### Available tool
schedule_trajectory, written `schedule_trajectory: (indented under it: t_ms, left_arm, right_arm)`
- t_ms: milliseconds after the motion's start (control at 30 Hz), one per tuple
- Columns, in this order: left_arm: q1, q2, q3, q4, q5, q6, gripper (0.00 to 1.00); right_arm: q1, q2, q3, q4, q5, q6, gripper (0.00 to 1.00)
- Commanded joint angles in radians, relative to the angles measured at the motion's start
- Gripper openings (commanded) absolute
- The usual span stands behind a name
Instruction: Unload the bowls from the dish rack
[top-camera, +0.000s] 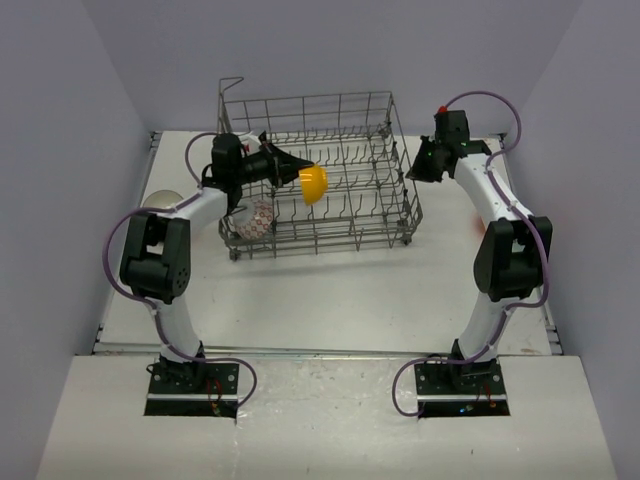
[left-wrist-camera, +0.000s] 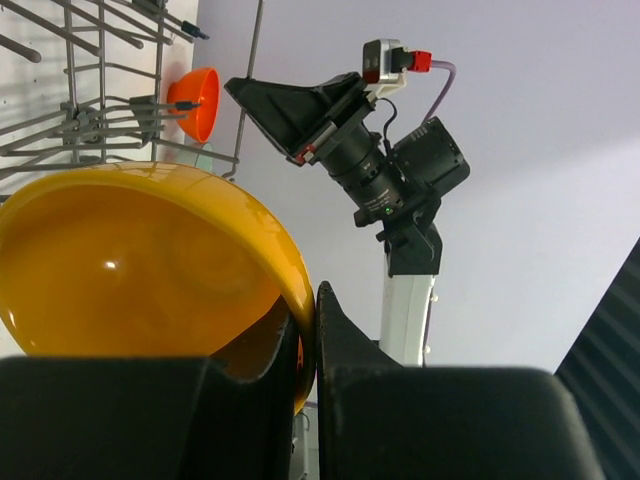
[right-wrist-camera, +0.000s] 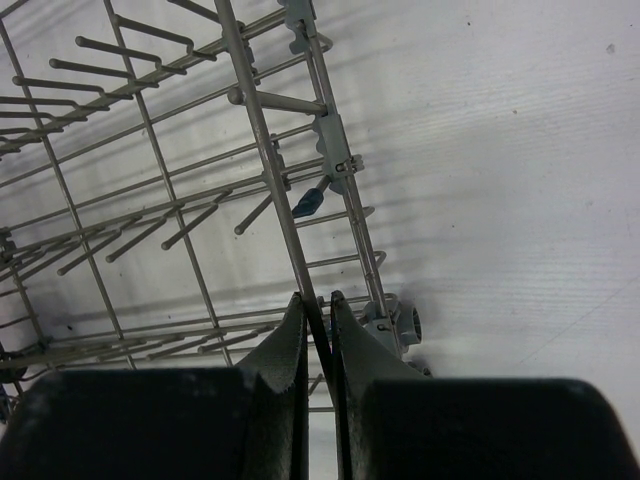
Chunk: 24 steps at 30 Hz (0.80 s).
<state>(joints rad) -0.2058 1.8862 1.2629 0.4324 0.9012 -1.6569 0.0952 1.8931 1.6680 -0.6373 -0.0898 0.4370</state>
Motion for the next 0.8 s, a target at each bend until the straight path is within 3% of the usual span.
schedule_trajectory:
  t_ms: [0, 133, 200, 233, 333, 567, 767]
  left_arm:
    - [0.036, 0.001, 0.098, 0.726, 0.179, -0.005, 0.0]
    - [-0.027, 0.013, 0.186, 0.562, 0.231, 0.132, 0.0]
    - [-0.049, 0.017, 0.249, 0.404, 0.24, 0.267, 0.0]
    - [-0.064, 0.019, 0.283, 0.237, 0.24, 0.343, 0.0]
    - [-0.089, 0.04, 0.412, 0.048, 0.249, 0.577, 0.0]
    - [-0.092, 0.08, 0.516, -0.167, 0.235, 0.779, 0.0]
    - [-0.086, 0.054, 0.448, -0.261, 0.2, 0.878, 0.0]
  right_arm:
    - [-0.035, 0.032, -0.065, -0.268, 0.131, 0.065, 0.0]
    - [-0.032, 0.02, -0.08, -0.256, 0.127, 0.055, 0.0]
    - [-0.031, 0.018, -0.091, -0.256, 0.13, 0.048, 0.0]
    - [-0.031, 0.015, -0.094, -0.251, 0.131, 0.045, 0.0]
    - [-0.028, 0.015, -0.102, -0.249, 0.131, 0.043, 0.0]
    - [-0.009, 0.037, -0.071, -0.263, 0.136, 0.042, 0.0]
    - [-0.009, 0.044, -0.041, -0.275, 0.154, 0.042, 0.0]
